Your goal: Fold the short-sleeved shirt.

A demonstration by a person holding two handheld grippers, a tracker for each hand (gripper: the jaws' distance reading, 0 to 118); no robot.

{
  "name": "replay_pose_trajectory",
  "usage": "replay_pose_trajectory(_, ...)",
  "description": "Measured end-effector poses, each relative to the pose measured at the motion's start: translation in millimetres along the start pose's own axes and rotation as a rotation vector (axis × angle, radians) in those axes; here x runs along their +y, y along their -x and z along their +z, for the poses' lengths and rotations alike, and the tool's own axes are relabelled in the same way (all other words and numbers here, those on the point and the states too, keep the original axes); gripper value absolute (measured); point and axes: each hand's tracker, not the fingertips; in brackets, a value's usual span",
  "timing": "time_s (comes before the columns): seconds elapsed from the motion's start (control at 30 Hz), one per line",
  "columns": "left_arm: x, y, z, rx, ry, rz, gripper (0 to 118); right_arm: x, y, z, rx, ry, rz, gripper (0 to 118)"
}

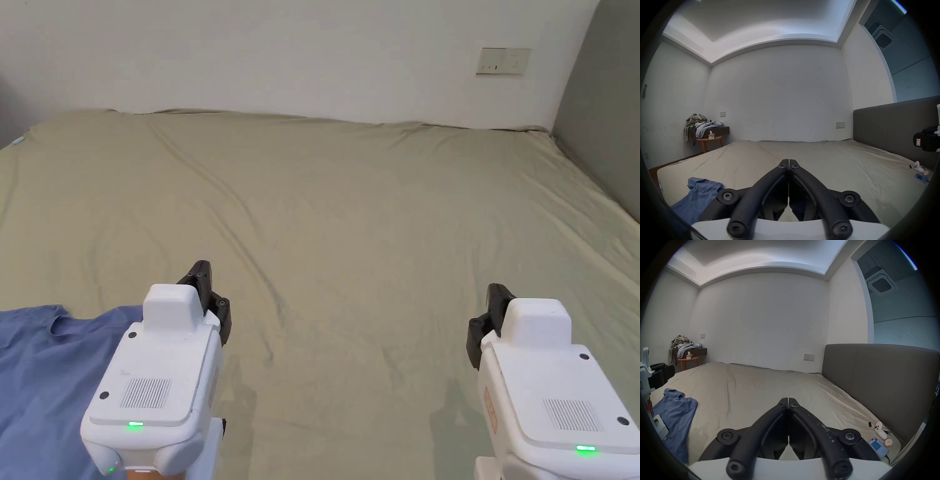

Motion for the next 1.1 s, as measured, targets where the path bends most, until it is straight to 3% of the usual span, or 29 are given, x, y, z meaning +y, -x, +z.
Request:
replay_pose_trajectory(0.2, 0.1, 56.2, 16.9, 0.135, 0.006, 0.005, 0, 8.2, 45.6, -17.5, 0.130, -0.020, -0.003, 1)
replay_pose_trajectory(0.57, -1.1, 217.6, 103.9, 0.530, 0.051, -0.020, 0, 25.5, 203.9, -24.5, 0.508, -0.068, 0.012, 1)
replay_pose_trajectory(0.73, -5.5, 264.0, 144.7, 0.648, 0.075, -0.014, 0, 24.1, 259.0, -14.6, 0.616, -0.075, 0.018, 1)
replay_pose_trajectory(0.97, -17.1, 288.6, 163.6, 0.696, 0.126, 0.017, 0, 23.7, 293.6, -10.8, 0.690, -0.070, 0.035, 1)
replay_pose_trajectory(1.1, -24.4, 293.3, 142.7, 0.620, 0.238, 0.110, 0, 22.7, 292.0, -12.3, 0.693, -0.070, 0.051, 1)
